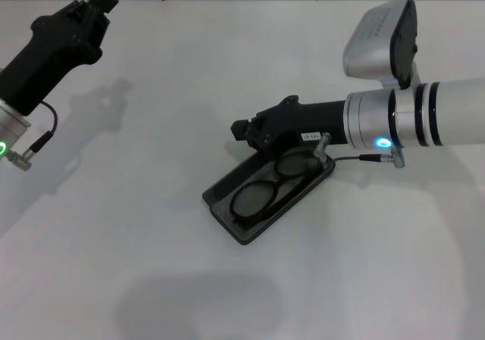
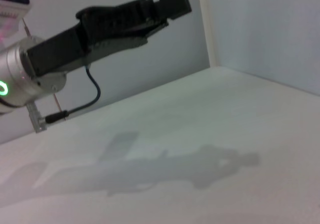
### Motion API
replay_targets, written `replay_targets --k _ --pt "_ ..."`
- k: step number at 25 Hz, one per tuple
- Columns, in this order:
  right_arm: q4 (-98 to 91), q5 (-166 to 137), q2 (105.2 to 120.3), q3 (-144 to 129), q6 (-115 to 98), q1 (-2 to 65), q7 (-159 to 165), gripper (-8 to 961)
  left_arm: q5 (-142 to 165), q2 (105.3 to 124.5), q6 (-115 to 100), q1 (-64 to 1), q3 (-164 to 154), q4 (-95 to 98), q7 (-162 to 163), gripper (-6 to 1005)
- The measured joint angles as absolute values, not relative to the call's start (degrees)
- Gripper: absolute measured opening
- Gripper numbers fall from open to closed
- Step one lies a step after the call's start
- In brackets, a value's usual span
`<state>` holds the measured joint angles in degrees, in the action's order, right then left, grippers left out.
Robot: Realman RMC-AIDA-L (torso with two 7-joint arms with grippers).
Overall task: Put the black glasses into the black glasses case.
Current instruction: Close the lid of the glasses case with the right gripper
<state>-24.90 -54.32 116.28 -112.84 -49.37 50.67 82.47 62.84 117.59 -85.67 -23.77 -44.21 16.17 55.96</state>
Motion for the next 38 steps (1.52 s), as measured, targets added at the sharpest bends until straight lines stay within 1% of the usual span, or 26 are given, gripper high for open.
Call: replay_targets --k 8,27,38 --pt "-28.01 -54.09 116.28 -114.47 -47.58 47.64 82.48 17 62.84 117.59 -85.48 -23.89 -44.21 16.08 55.85 68" --pt "-29.12 -52.80 116.28 -115.15 -46.34 43.74 81.33 17 62.84 117.68 -85.06 -24.68 -44.21 16.08 55.56 71" --pt "-29.64 -46.78 116.28 -116.50 -45.49 41.11 75.24 17 62.84 117.63 -84.35 -25.21 -43.97 16.08 55.18 72"
